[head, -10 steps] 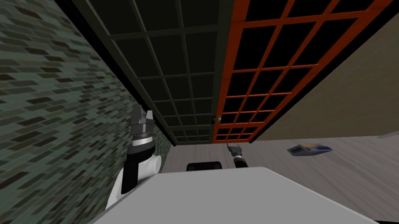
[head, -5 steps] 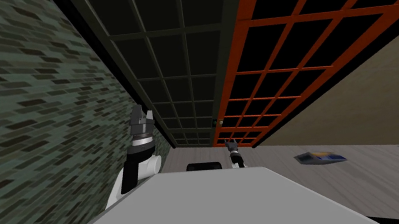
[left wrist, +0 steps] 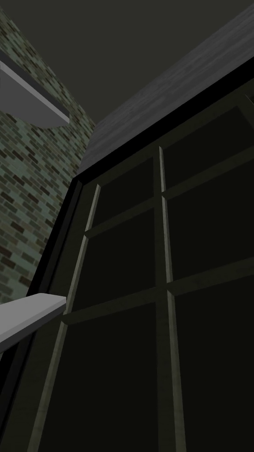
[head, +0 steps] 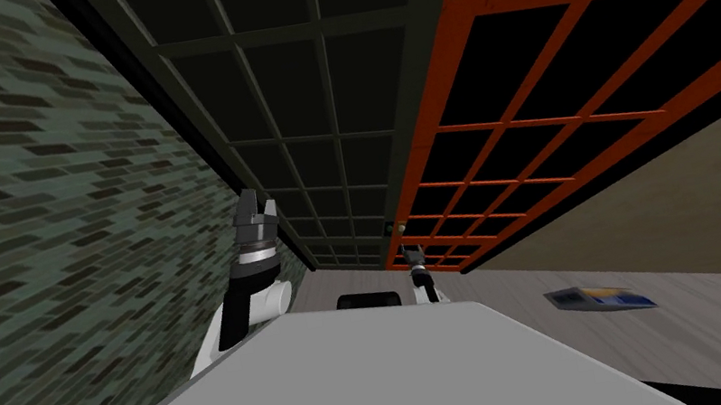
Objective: Pull the door open
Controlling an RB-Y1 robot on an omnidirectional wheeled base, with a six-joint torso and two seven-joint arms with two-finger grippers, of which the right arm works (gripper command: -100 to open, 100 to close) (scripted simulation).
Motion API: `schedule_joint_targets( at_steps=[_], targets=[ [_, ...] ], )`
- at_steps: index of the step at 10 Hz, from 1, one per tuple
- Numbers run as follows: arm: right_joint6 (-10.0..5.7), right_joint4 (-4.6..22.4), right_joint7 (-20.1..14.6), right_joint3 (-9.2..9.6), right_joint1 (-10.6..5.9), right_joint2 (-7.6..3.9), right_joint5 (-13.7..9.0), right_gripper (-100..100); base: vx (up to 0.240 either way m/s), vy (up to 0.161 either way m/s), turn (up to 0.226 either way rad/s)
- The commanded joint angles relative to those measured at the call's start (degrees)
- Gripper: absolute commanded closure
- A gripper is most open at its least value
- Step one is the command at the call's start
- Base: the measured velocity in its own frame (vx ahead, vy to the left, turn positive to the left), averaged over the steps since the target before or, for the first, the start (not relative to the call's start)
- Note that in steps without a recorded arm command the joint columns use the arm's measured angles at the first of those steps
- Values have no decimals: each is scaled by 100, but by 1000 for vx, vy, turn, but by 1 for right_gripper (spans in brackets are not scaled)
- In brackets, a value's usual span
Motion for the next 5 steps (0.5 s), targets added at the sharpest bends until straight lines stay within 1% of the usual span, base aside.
schedule_joint_targets(
  at_steps=[1,2,3,4,5],
  targets=[
    [31,-125,-12,42,-164,68,1,-100,123,-24,68],
    [26,-143,-11,50,-209,84,0,-100,187,-32,74],
    [16,-178,-7,67,-298,116,-2,-100,182,-52,80],
    [16,-178,-7,67,-298,116,-2,-100,123,-64,28],
    [14,-192,-18,69,-277,103,0,-100,46,-28,3]
  ],
)
